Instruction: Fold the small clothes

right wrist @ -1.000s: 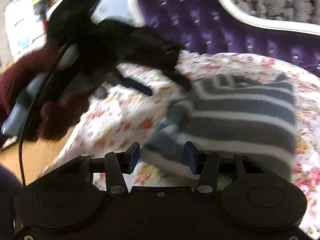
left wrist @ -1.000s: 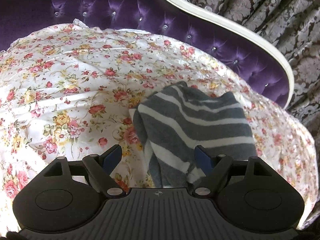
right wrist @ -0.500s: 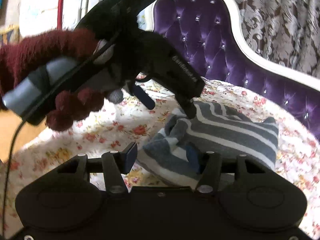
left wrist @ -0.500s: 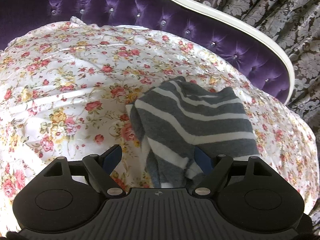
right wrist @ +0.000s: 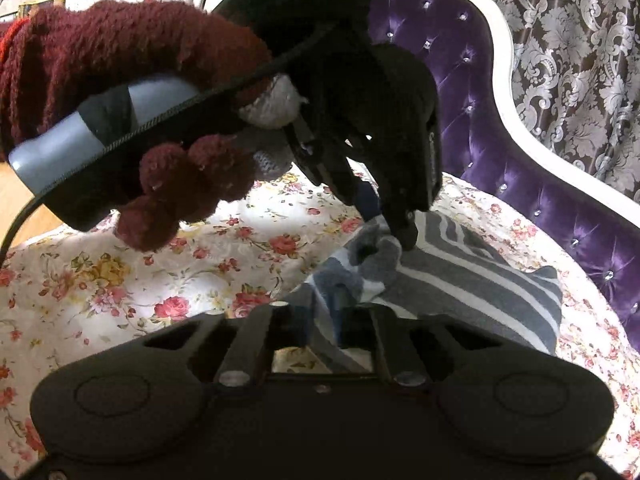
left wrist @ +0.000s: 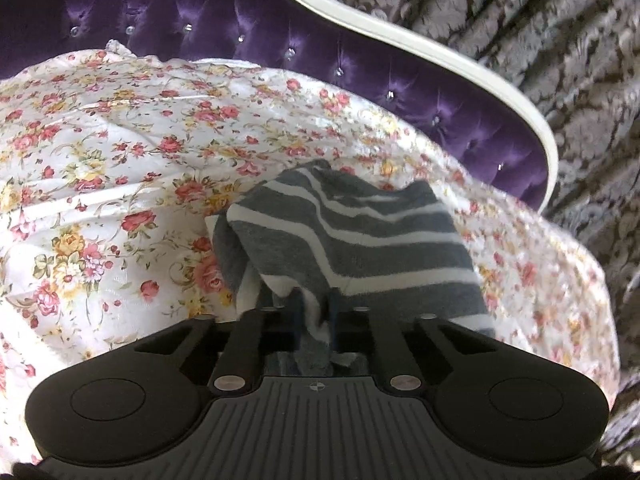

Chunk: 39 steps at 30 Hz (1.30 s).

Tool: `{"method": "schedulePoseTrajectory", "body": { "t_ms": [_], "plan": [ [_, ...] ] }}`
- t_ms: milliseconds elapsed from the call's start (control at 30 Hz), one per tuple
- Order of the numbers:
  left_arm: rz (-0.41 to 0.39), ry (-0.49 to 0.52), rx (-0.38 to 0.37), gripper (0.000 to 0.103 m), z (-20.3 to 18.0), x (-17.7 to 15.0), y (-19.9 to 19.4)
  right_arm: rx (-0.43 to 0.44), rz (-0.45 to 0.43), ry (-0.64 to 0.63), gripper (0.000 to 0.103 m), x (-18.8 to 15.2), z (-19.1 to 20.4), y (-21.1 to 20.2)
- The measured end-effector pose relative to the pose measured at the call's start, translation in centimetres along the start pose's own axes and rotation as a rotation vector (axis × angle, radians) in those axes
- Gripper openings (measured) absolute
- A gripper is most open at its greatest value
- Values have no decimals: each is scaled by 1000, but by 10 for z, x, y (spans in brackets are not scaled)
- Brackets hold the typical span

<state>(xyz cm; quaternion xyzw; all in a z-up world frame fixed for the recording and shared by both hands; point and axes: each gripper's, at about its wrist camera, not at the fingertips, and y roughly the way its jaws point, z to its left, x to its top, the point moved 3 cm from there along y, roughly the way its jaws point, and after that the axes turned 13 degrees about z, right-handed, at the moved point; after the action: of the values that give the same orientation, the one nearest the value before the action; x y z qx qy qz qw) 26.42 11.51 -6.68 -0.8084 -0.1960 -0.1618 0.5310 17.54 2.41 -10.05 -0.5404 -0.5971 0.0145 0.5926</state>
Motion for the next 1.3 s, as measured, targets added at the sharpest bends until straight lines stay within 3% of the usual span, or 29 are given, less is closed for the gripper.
{"method": "schedulePoseTrajectory", "body": {
  "t_ms": [133,400,533,633,667,800,1000,1133,1300],
  "plan": [
    [-38,-49,-35,6,10,-4,-11,44,-8,3,10,-1,1,-12],
    [19,-88,32,6,25,-13,6,127,68,-7,12,-13,11,5],
    [12,-77,35,6,23,-12,3,171,47,51,24,-14,-2,-8],
    [14,-89,30,6,25,-14,3,184,28,127,48,-14,-30,-23],
    [15,-92,28,6,26,-14,3,176,18,152,51,-15,-39,-27],
    [13,-101,27,6,26,-14,3,155,-13,305,51,-16,-93,-33],
    [8,-98,40,6,24,-15,3,158,-40,449,51,5,-155,-3],
    [8,-98,46,6,24,-16,4,196,19,465,51,20,-174,37],
    [12,-79,70,8,23,-17,6,95,121,533,47,7,-200,83]
  ]
}}
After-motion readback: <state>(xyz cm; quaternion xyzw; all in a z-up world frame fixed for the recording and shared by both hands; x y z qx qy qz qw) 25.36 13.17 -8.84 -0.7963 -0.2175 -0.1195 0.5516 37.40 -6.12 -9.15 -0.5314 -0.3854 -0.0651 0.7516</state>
